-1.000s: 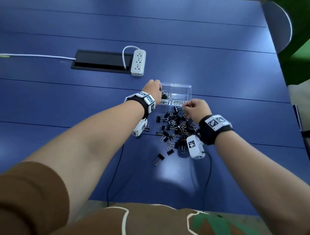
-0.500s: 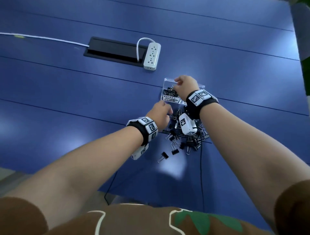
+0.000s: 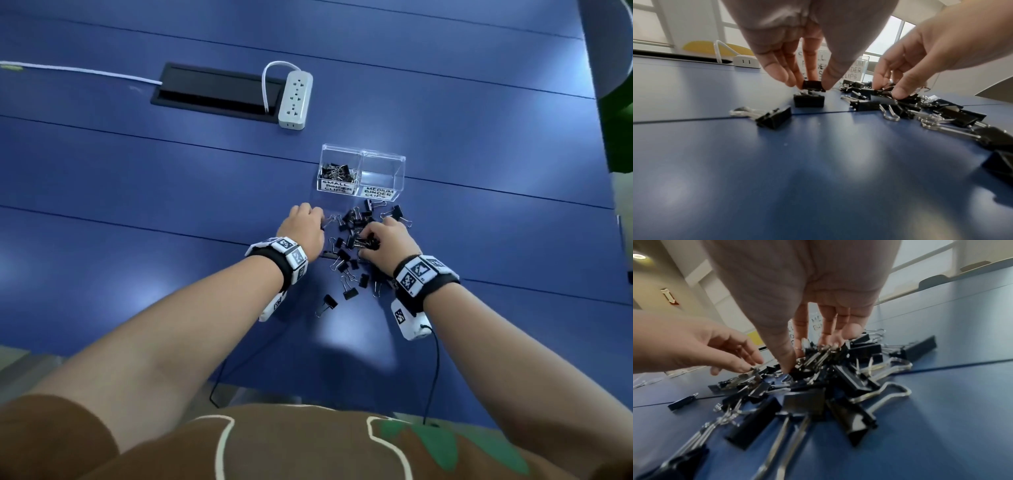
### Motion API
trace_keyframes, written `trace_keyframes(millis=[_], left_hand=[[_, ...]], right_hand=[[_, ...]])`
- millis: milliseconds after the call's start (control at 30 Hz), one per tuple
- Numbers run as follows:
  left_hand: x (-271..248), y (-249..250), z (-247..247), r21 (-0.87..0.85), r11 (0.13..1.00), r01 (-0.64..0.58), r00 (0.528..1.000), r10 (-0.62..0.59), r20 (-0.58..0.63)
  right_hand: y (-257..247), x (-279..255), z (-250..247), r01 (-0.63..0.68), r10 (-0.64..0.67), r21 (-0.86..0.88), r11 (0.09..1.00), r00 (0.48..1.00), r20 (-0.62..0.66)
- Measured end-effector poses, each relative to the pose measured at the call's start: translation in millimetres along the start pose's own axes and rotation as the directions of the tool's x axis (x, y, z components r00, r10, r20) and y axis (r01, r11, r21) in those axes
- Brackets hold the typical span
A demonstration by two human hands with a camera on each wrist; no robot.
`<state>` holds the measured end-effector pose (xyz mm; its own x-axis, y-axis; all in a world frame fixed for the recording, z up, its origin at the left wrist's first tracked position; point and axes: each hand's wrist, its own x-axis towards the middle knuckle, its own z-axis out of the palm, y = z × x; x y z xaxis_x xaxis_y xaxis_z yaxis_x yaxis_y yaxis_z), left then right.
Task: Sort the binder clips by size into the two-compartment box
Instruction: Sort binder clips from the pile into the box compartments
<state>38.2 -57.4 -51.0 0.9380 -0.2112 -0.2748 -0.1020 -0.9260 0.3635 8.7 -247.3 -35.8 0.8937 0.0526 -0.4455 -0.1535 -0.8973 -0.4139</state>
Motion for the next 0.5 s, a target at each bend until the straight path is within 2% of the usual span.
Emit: trace_keyframes(millis=[67,133,233,367,500], left_hand=[[-4.7,-3.4,-0.9,0.022,1.0,0.006,0.999,-0.005,-0.04],[-9.2,-1.8,-0.4,0.032,0.998,-0.051,0.997,0.053,-0.056],[-14.6,7.6,3.1,0.02,0.985,-0.173,0.983,0.174,-0.059],[-17.0,18.0,10.4,0.053,0.973,-0.225,0.973,0.227,-0.033],[-15.5,19.2,13.0,0.103,0.965,-0.24,0.971,0.238,0.031]], right_hand=[[4.4,-5.3,0.6,-0.026,0.028,0.034,0.999,0.998,-0.056],[5.7,-11.7,1.5,-0.027,0.032,0.042,0.999,0.992,-0.125],[2.0,-22.3,6.9,0.077,-0.075,0.005,0.997,0.981,-0.177],[-7.2,-31.0,19.8,0.163,-0.166,-0.049,0.985,0.983,-0.076],[-9.3,-30.1,27.9,0.091,-0.093,-0.068,0.994,0.995,-0.02]])
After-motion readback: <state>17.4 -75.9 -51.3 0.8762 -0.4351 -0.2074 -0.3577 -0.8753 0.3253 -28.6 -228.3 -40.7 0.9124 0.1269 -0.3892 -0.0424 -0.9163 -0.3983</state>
